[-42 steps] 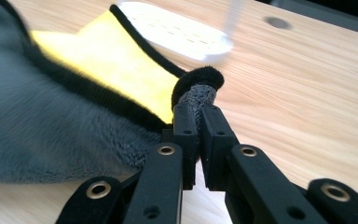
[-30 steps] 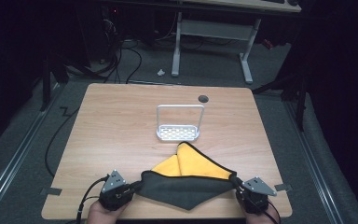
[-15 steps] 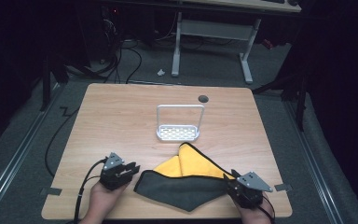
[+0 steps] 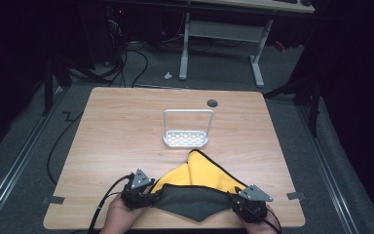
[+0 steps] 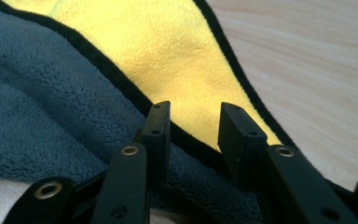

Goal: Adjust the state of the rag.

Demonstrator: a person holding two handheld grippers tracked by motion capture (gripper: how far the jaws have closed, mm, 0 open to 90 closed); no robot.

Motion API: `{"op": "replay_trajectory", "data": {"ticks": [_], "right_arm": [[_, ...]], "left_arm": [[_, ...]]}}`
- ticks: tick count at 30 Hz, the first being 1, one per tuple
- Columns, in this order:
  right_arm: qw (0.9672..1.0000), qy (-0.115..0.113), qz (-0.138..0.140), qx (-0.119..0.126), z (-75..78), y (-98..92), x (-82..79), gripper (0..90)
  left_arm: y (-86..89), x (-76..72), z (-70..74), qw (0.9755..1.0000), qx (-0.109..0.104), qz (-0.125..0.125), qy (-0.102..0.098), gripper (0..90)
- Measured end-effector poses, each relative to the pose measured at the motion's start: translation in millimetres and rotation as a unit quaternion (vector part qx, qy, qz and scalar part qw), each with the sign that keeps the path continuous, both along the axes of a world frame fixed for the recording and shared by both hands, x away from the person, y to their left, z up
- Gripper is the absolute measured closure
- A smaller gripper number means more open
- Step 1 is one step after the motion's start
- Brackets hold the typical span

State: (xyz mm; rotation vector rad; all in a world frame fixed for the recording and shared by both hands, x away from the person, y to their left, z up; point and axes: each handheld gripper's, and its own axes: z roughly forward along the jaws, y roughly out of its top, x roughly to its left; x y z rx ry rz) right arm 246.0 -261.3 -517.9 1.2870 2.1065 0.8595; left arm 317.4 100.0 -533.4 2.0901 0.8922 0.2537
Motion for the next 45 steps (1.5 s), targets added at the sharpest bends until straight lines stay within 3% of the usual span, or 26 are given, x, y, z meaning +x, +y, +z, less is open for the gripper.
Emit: {"op": "replay_trajectory", "data": {"ticks": [4, 6, 12, 16, 19, 22, 23, 25, 26, 29, 36, 37, 38, 40, 42, 45], "right_arm": [[1.0, 0.0, -0.001, 0.009, 2.2, -0.5, 1.8, 61.5], [0.9999, -0.006, 0.0, 0.015, 6.9, 0.9, 6.7, 57.4], [0.9996, -0.013, 0.007, 0.026, 22.9, 17.1, 44.1, 47.5], [0.9997, 0.005, 0.0, 0.022, 18.6, 25.3, 76.1, 45.8], [0.999, 0.04, -0.005, 0.019, 8.7, 26.7, 90.6, 45.9], [0.9983, 0.056, 0.006, 0.013, 3.1, 29.0, 91.3, 60.6], [0.9981, 0.058, 0.01, 0.014, 3.5, 30.1, 89.5, 71.1], [0.9989, 0.044, 0.014, -0.009, 4.6, 35.4, 84.1, 89.2], [0.9992, 0.03, 0.01, -0.022, 6.1, 37.7, 80.7, 90.0], [0.9997, 0.01, 0.005, -0.02, 10.9, 35.9, 73.6, 90.0], [0.9999, 0.003, -0.009, -0.001, 15.8, 15.1, 66.7, 90.0], [0.9998, -0.001, -0.011, 0.015, 17.7, 14.2, 69.7, 79.2], [0.9998, -0.001, -0.011, 0.015, 17.7, 14.2, 69.7, 79.2], [0.9991, 0.005, 0.002, 0.042, 18.9, 17.0, 76.1, 67.8], [0.9985, 0.01, 0.016, 0.051, 17.3, 24.1, 85.3, 56.2], [0.9975, 0.046, 0.01, 0.053, 9.4, 31.7, 95.8, 43.3]], "left_arm": [[-2.2, 2.4, 0.1, 1.0, -0.002, -0.001, 0.001, 49.8], [-3.4, 1.5, -0.1, 1.0, -0.003, -0.009, 0.0, 56.3], [-3.4, 0.4, -0.9, 0.9996, -0.005, -0.027, 0.003, 81.3], [-3.7, -0.8, -0.9, 0.9996, -0.003, -0.028, 0.0, 85.5], [-2.6, -0.8, -0.7, 0.9996, -0.005, -0.026, -0.001, 85.8], [-1.6, -1.2, -0.5, 0.9996, -0.01, -0.025, -0.002, 85.9], [-1.5, -1.4, -0.6, 0.9997, -0.011, -0.024, -0.003, 85.9], [-1.0, -1.7, -0.4, 0.9997, -0.01, -0.023, -0.005, 85.8], [-0.4, -2.2, -0.1, 0.9997, -0.012, -0.021, -0.006, 85.9], [3.6, -2.4, 0.6, 0.9996, -0.023, -0.014, -0.003, 85.8], [12.2, -2.3, 4.1, 0.9996, -0.028, -0.003, -0.01, 85.7], [12.4, -2.2, 3.8, 0.9995, -0.029, -0.002, -0.01, 85.7], [12.2, -2.4, 3.3, 0.9995, -0.03, -0.001, -0.01, 85.7], [11.6, -2.7, 2.2, 0.9995, -0.029, -0.003, -0.011, 85.7], [11.6, -2.8, 1.7, 0.9995, -0.03, -0.002, -0.011, 85.6], [13.1, -2.4, 1.3, 0.9994, -0.034, 0.0, -0.009, 85.6]]}}
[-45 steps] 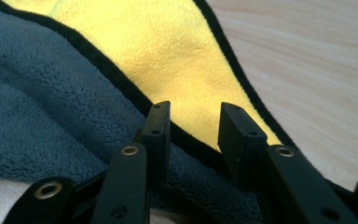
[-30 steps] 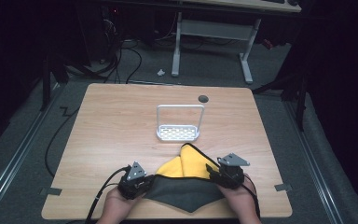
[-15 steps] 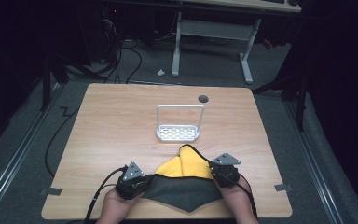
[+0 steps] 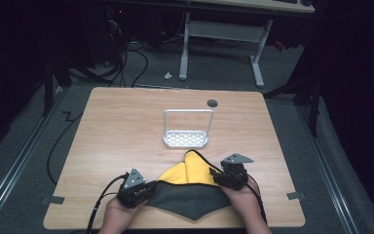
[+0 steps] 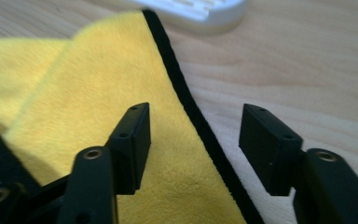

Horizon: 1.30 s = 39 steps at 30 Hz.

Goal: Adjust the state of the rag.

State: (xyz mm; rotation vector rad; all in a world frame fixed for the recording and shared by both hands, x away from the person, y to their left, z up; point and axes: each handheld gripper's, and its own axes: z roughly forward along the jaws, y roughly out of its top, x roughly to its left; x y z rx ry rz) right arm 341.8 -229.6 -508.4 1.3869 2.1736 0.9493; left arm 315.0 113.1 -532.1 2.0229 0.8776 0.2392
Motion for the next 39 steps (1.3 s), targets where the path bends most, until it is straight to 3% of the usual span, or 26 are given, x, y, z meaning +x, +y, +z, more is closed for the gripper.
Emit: {"op": "replay_trajectory", "data": {"ticks": [2, 4, 6, 8, 10, 11, 13, 17, 19, 21, 23, 26, 28, 30, 31, 34, 35, 37, 39], "right_arm": [[0.9998, 0.013, -0.002, -0.011, -7.6, 1.6, 2.2, 42.3], [0.9998, 0.019, -0.002, -0.003, -10.4, -0.6, 2.1, 47.4], [0.9994, 0.031, 0.006, 0.012, -11.4, -1.9, 0.2, 58.8], [0.9989, 0.036, 0.02, 0.024, -11.3, -0.6, -2.0, 76.6], [0.9992, 0.027, 0.029, 0.007, -10.3, 4.7, -5.6, 85.2], [0.9991, 0.016, 0.037, -0.016, -9.1, 8.1, -8.1, 86.2], [0.9988, 0.001, 0.035, -0.035, -5.9, 9.8, -12.4, 86.3], [0.9984, -0.037, -0.002, -0.043, 3.0, -12.1, -24.6, 86.4], [0.9969, -0.054, -0.035, -0.046, 6.3, -30.1, -33.2, 86.4], [0.9961, -0.05, -0.053, -0.05, 5.9, -43.3, -41.0, 86.3], [0.996, -0.04, -0.057, -0.056, 2.2, -51.6, -49.6, 85.7], [0.997, -0.024, -0.048, -0.057, -4.0, -55.8, -66.4, 83.5], [0.9969, -0.025, -0.045, -0.059, -2.9, -54.2, -74.1, 73.7], [0.9972, -0.033, -0.045, -0.049, 3.6, -55.0, -76.0, 66.8], [0.9973, -0.036, -0.046, -0.043, 6.1, -55.1, -76.0, 65.0], [0.9971, -0.05, -0.048, -0.033, 15.4, -55.2, -72.7, 63.9], [0.9969, -0.052, -0.049, -0.032, 17.5, -55.2, -69.2, 63.9], [0.9973, -0.046, -0.051, -0.028, 17.5, -55.1, -61.8, 63.7], [0.9976, -0.039, -0.05, -0.028, 15.0, -52.9, -56.7, 63.4]], "left_arm": [[0.2, -0.5, -0.3, 1.0, 0.0, 0.0, -0.001, 85.6], [0.4, -0.6, -0.2, 1.0, -0.001, 0.0, -0.001, 85.7], [0.6, -0.5, -0.3, 1.0, -0.002, 0.001, -0.001, 85.7], [1.0, -0.5, -0.2, 1.0, -0.003, 0.001, 0.0, 85.7], [2.2, -0.6, -0.1, 1.0, -0.003, 0.003, 0.0, 85.7], [3.2, -0.6, 0.0, 1.0, -0.004, 0.004, 0.001, 85.7], [8.0, -0.2, 1.4, 0.9999, -0.008, 0.011, 0.001, 85.7], [22.6, 0.9, 7.8, 0.9991, -0.014, 0.037, -0.011, 85.9], [31.2, -0.7, 14.4, 0.9973, -0.021, 0.061, -0.037, 86.0], [36.5, -4.3, 17.7, 0.9959, -0.019, 0.074, -0.049, 86.0], [39.4, -8.1, 16.0, 0.997, -0.013, 0.067, -0.036, 85.8], [32.7, -21.1, 7.5, 0.9981, 0.026, 0.052, -0.017, 84.5], [30.8, -25.2, 3.9, 0.9984, 0.042, 0.038, 0.005, 81.4], [38.1, -25.1, 7.4, 0.9986, 0.022, 0.048, 0.004, 69.7], [43.9, -21.7, 13.3, 0.9983, 0.001, 0.058, 0.0, 64.7], [53.3, -2.7, 27.8, 0.9966, -0.031, 0.075, -0.013, 61.0], [53.4, 8.0, 28.5, 0.9966, -0.039, 0.072, 0.0, 61.6], [49.2, 28.8, 22.9, 0.995, -0.043, 0.075, 0.05, 59.6], [40.5, 45.6, 10.4, 0.9912, -0.048, 0.073, 0.099, 57.7]]}}
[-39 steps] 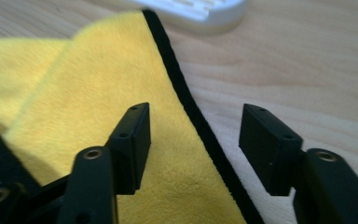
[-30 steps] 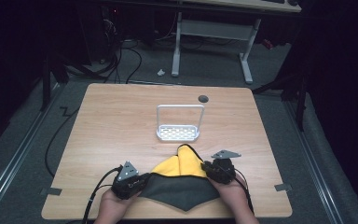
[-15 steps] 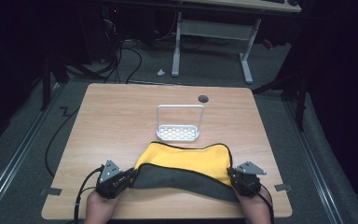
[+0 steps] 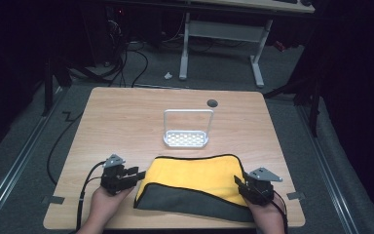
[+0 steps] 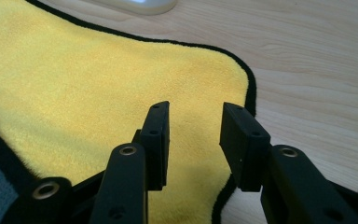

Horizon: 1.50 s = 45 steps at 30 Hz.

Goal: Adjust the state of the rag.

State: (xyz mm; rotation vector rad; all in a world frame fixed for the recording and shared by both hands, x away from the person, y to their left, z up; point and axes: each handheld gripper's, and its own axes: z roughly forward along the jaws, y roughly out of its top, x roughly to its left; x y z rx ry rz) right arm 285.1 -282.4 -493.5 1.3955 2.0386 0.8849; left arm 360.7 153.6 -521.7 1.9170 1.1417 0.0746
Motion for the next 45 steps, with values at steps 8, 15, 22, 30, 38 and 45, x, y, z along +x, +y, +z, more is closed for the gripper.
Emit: {"op": "replay_trajectory", "data": {"ticks": [8, 15, 22, 30, 38, 45], "right_arm": [[0.9999, 0.009, 0.01, -0.007, -14.2, 6.2, -0.4, 63.7], [0.9998, 0.009, 0.014, -0.005, -16.2, 8.0, -2.5, 64.0], [0.9996, 0.017, 0.019, -0.015, -20.7, 8.9, -3.0, 68.3], [0.9988, 0.047, 0.011, -0.009, -27.9, 9.1, 19.8, 70.5], [0.9995, 0.028, 0.007, 0.01, -12.4, 15.7, 50.7, 69.6], [0.9997, 0.009, 0.024, -0.001, -7.8, 10.3, -5.3, 68.2]], "left_arm": [[-29.8, -25.3, 35.4, 0.9929, 0.003, -0.016, -0.118, 84.6], [-45.1, -51.0, 58.9, 0.9836, -0.018, -0.06, -0.169, 64.2], [-21.6, -16.4, 1.6, 0.9936, 0.083, -0.011, -0.076, 78.2], [-21.9, 12.9, -8.0, 0.9916, 0.11, 0.007, -0.068, 83.9], [-12.8, 22.8, 14.7, 0.9952, 0.054, 0.035, -0.073, 72.6], [-25.1, -3.3, 1.0, 0.9971, 0.067, -0.007, -0.036, 59.6]]}}
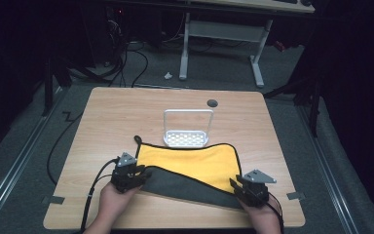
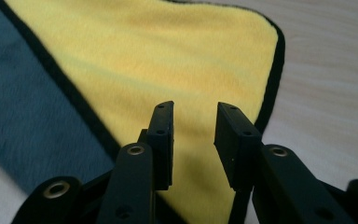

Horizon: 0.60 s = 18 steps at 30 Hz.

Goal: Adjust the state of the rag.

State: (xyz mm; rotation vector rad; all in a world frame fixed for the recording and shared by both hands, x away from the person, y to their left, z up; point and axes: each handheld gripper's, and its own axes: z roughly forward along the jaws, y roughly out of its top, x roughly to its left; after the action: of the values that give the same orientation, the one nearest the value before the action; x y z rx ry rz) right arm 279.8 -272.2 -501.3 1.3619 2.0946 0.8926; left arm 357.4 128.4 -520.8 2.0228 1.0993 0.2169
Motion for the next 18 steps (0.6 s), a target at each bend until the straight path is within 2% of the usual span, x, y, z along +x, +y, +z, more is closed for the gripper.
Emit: {"op": "replay_trajectory", "data": {"ticks": [1, 2, 3, 5, 6, 7, 10, 12, 14, 15, 17, 18], "right_arm": [[1.0, 0.001, -0.002, -0.001, -1.6, -1.0, -4.0, 67.9], [1.0, 0.002, -0.006, -0.003, -3.5, -3.2, -9.7, 68.1], [1.0, 0.005, -0.007, 0.0, -4.5, -5.5, -13.2, 68.2], [0.9999, 0.009, -0.009, 0.004, -6.0, -8.5, -19.4, 68.8], [0.9999, 0.012, -0.008, 0.005, -7.0, -9.7, -22.2, 68.8], [0.9999, 0.012, -0.007, 0.003, -7.9, -10.8, -25.3, 68.8], [0.9998, 0.014, -0.001, 0.015, -8.4, -9.9, -33.6, 68.3], [0.9989, 0.017, 0.014, 0.04, -4.8, -0.6, -32.3, 65.8], [0.9987, 0.008, 0.035, 0.037, 0.1, 20.5, -25.4, 64.0], [0.9981, 0.007, 0.043, 0.043, 1.0, 29.9, -21.4, 63.4], [0.9961, 0.016, 0.072, 0.05, 0.0, 61.2, -7.8, 62.8], [0.9956, 0.017, 0.077, 0.051, -2.4, 74.7, -0.9, 62.6]], "left_arm": [[0.2, -1.6, -3.9, 1.0, -0.001, 0.007, -0.003, 67.2], [2.4, -3.2, -4.7, 0.9998, -0.015, 0.011, -0.006, 77.0], [4.4, -6.1, -3.7, 0.9996, -0.019, 0.018, -0.015, 81.0], [5.9, -15.6, 0.5, 0.9989, -0.008, 0.009, -0.046, 90.0], [7.6, -21.5, 2.7, 0.9983, -0.007, 0.004, -0.059, 90.0], [10.7, -26.8, 4.2, 0.9981, -0.015, -0.006, -0.06, 90.0], [19.5, -43.8, 6.3, 0.998, -0.022, -0.013, -0.058, 90.0], [22.2, -52.4, 5.2, 0.998, -0.014, -0.015, -0.06, 90.0], [22.9, -56.4, 3.7, 0.9981, -0.009, -0.011, -0.061, 90.0], [23.0, -56.3, 3.0, 0.9982, -0.012, -0.007, -0.059, 87.9], [23.7, -53.4, 2.6, 0.9982, -0.025, 0.007, -0.053, 79.1], [24.3, -52.2, 2.6, 0.9981, -0.03, 0.016, -0.052, 76.9]]}}
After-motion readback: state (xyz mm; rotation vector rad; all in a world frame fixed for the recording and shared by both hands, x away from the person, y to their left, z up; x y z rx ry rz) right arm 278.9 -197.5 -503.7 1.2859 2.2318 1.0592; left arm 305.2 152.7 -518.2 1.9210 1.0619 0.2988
